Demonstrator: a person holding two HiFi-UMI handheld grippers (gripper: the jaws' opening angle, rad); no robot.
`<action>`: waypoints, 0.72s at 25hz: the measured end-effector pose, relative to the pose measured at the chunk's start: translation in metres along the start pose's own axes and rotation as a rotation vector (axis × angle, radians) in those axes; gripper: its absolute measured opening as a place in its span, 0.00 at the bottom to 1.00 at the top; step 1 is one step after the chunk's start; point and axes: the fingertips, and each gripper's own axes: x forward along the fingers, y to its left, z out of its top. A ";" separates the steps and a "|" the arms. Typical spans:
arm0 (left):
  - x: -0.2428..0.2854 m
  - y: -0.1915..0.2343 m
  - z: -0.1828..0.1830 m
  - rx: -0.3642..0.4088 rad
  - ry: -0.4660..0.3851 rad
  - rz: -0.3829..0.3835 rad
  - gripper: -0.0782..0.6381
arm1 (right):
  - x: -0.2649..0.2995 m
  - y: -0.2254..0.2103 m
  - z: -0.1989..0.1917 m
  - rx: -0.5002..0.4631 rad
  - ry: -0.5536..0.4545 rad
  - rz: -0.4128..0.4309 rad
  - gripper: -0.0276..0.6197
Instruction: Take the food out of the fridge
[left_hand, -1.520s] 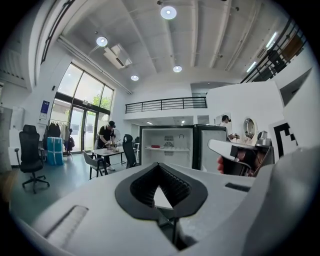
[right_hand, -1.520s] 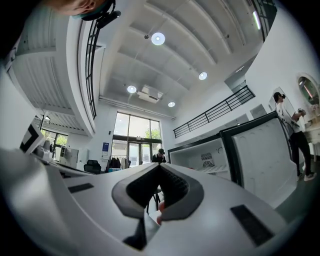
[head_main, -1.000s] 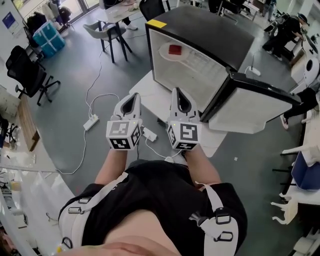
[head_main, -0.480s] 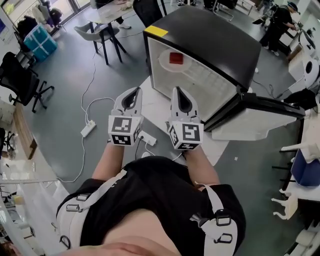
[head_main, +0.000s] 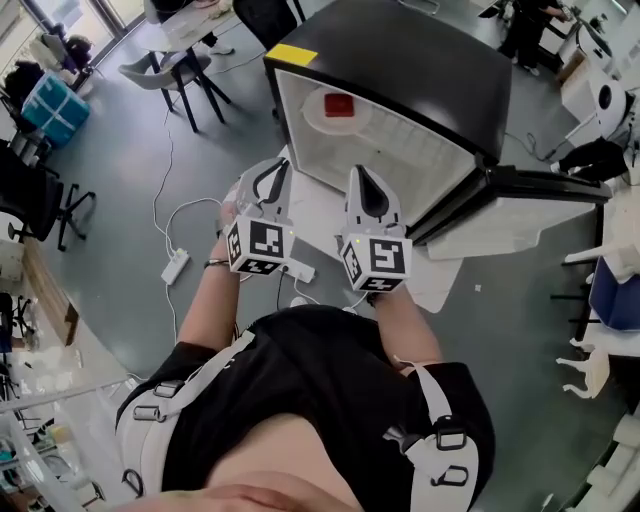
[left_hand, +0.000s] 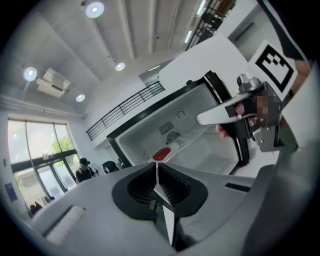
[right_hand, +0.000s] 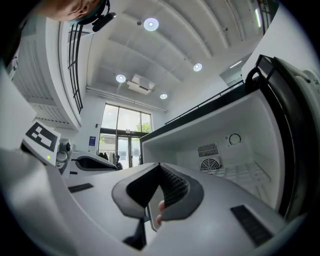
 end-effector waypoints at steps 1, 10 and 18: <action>0.004 -0.004 0.001 0.061 -0.004 -0.014 0.12 | -0.002 -0.002 0.000 -0.002 0.000 -0.012 0.05; 0.061 -0.038 -0.009 0.358 0.022 -0.173 0.34 | -0.028 -0.031 -0.005 0.002 0.015 -0.120 0.05; 0.109 -0.044 -0.015 0.633 0.073 -0.200 0.35 | -0.052 -0.055 -0.010 -0.006 0.044 -0.189 0.05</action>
